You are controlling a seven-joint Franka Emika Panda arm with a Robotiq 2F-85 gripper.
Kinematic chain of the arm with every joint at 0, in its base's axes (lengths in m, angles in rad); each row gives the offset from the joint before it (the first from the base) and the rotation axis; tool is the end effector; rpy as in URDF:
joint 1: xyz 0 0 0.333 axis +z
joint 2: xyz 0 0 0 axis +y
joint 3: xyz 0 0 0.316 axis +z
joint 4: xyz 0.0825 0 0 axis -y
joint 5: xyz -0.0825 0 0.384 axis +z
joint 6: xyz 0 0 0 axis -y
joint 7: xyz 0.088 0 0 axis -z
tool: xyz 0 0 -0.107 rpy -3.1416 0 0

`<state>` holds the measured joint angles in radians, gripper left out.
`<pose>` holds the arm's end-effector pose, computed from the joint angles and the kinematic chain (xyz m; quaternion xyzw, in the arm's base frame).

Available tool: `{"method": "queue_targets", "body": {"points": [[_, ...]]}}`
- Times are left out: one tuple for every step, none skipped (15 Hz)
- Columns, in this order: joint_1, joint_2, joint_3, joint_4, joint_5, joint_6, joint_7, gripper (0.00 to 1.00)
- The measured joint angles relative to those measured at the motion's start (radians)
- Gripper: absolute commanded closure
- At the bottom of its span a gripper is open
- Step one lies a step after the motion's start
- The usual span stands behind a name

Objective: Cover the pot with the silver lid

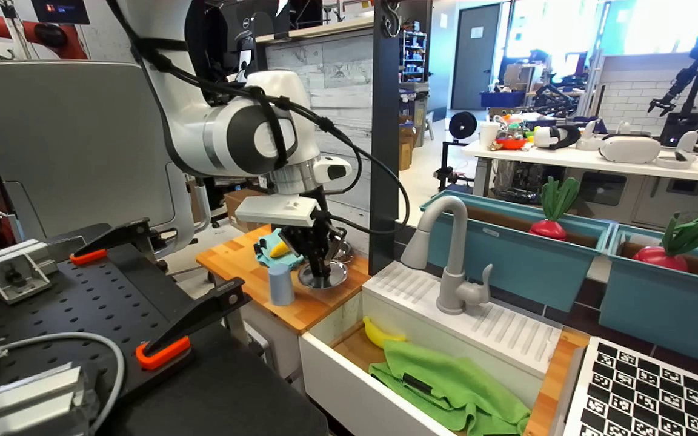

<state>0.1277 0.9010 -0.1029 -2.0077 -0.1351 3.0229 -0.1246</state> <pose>0.5675 0.0206 0.0152 0.9839 0.1619 0.0539 0.0537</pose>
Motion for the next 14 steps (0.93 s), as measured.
{"method": "queue_targets", "body": {"points": [[-0.002,-0.017,0.001,-0.007,0.0,0.0,0.0,0.95],[-0.004,-0.032,0.003,-0.013,0.0,0.0,0.0,0.95],[-0.006,-0.047,0.004,-0.018,0.0,0.0,0.0,0.95],[-0.007,-0.059,0.006,-0.021,0.0,0.0,0.0,0.95],[-0.008,-0.07,0.009,-0.023,0.0,0.0,0.0,0.95],[-0.008,-0.079,0.012,-0.023,0.0,0.0,0.0,0.95],[-0.008,-0.085,0.016,-0.023,0.0,0.0,0.0,0.95],[-0.007,-0.089,0.021,-0.023,0.0,0.0,0.0,0.95],[-0.007,-0.09,0.027,-0.021,0.0,0.0,0.0,0.95],[-0.007,-0.09,0.033,-0.019,0.0,0.0,0.0,0.95],[-0.007,-0.09,0.039,-0.016,0.0,-0.001,0.0,0.95],[-0.007,-0.09,0.045,-0.013,0.0,-0.002,0.0,0.95],[-0.007,-0.09,0.05,-0.01,0.0,-0.004,0.0,0.95],[-0.007,-0.089,0.055,-0.005,0.0,-0.007,0.0,0.95]]}}
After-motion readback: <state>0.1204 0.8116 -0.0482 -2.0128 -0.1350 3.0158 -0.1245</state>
